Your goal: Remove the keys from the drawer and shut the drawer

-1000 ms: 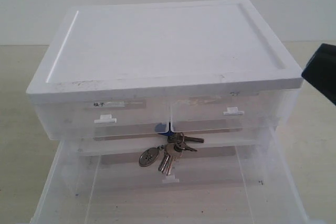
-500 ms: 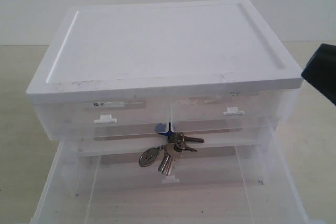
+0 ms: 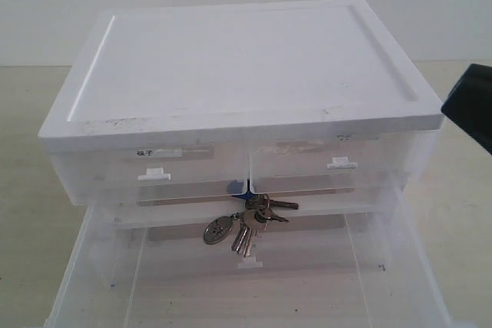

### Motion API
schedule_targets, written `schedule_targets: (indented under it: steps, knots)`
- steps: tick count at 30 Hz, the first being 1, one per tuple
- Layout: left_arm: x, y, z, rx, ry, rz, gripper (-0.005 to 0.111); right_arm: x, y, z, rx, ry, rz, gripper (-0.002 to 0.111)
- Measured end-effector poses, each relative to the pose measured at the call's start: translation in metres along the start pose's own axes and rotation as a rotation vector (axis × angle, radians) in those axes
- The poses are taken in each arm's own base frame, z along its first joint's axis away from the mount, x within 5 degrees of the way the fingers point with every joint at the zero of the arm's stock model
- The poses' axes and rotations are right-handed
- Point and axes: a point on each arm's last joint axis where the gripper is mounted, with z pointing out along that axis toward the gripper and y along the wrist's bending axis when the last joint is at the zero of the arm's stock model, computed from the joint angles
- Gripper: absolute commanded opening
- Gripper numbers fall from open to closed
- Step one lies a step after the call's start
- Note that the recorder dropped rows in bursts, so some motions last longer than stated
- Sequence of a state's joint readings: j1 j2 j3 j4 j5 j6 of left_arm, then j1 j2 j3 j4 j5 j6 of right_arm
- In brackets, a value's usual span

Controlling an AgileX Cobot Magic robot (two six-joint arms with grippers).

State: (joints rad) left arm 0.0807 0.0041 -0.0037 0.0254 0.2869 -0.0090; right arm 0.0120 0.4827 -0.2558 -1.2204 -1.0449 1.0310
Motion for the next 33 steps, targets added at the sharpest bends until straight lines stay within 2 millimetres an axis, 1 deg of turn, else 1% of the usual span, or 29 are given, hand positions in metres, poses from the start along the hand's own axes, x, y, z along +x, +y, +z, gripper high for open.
schedule_targets:
  steps: [18,21,25,30,33]
  knots:
    - [0.0000,0.0000,0.0000,0.000,0.000,0.000,0.014,0.0000,0.0000,0.0000,0.000,0.000,0.002,0.000]
    - [0.0000,0.0000,0.0000,0.000,0.000,0.000,0.014,-0.0014,-0.0031,-0.0001,0.034,-0.015,-0.018,0.000]
    - [0.0000,0.0000,0.0000,0.000,0.000,0.000,0.014,-0.0049,-0.0067,-0.0004,0.074,-0.054,0.016,0.000]
    - [0.0001,0.0000,0.0000,0.000,0.001,0.000,0.014,-0.0060,-0.0073,-0.0005,0.079,-0.068,0.040,0.000]
    - [0.0001,0.0000,0.0000,0.000,0.001,0.000,0.014,-0.0068,-0.0078,-0.0006,0.082,-0.079,0.098,0.000]
